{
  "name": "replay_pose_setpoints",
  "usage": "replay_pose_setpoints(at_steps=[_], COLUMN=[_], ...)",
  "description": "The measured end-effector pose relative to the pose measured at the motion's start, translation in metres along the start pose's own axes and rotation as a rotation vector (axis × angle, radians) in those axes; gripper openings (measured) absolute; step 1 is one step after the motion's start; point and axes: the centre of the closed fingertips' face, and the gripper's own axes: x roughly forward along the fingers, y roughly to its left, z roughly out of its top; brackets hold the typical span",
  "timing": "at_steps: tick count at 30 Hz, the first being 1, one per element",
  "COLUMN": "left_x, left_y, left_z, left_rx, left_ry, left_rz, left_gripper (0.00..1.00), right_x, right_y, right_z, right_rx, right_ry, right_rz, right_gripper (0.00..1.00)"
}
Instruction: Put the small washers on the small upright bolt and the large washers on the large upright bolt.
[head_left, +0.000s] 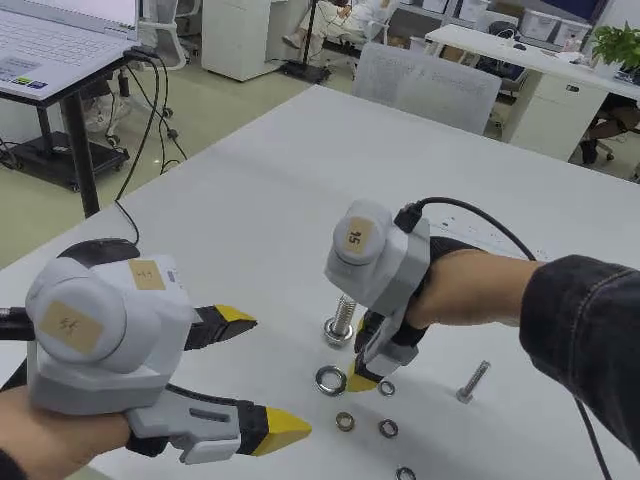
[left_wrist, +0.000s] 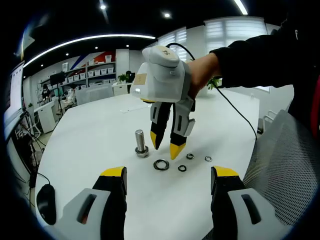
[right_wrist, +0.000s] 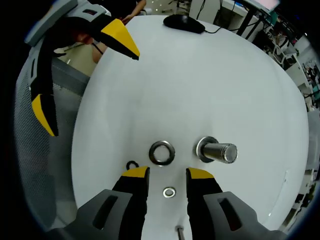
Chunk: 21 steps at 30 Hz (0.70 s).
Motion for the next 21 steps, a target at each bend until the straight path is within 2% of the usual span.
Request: replay_pose_setpoints(at_steps=[7, 21], left_x=[-0.001, -0.002], left_y=[0.0, -0.001], left_z=[0.0, 0.0], left_rx=[-0.002, -0.006], left_ry=[-0.002, -0.001], left_rz=[0.001, 0.001], left_gripper=[0.67, 0.66], right_x=[0.006, 0.015], right_y=[0.008, 0.008], right_z=[0.009, 0.014], right_rx=[-0.01, -0.03], right_ry=[-0.006, -0.004], right_rz=[0.009, 0.0], right_gripper=[0.3, 0.3])
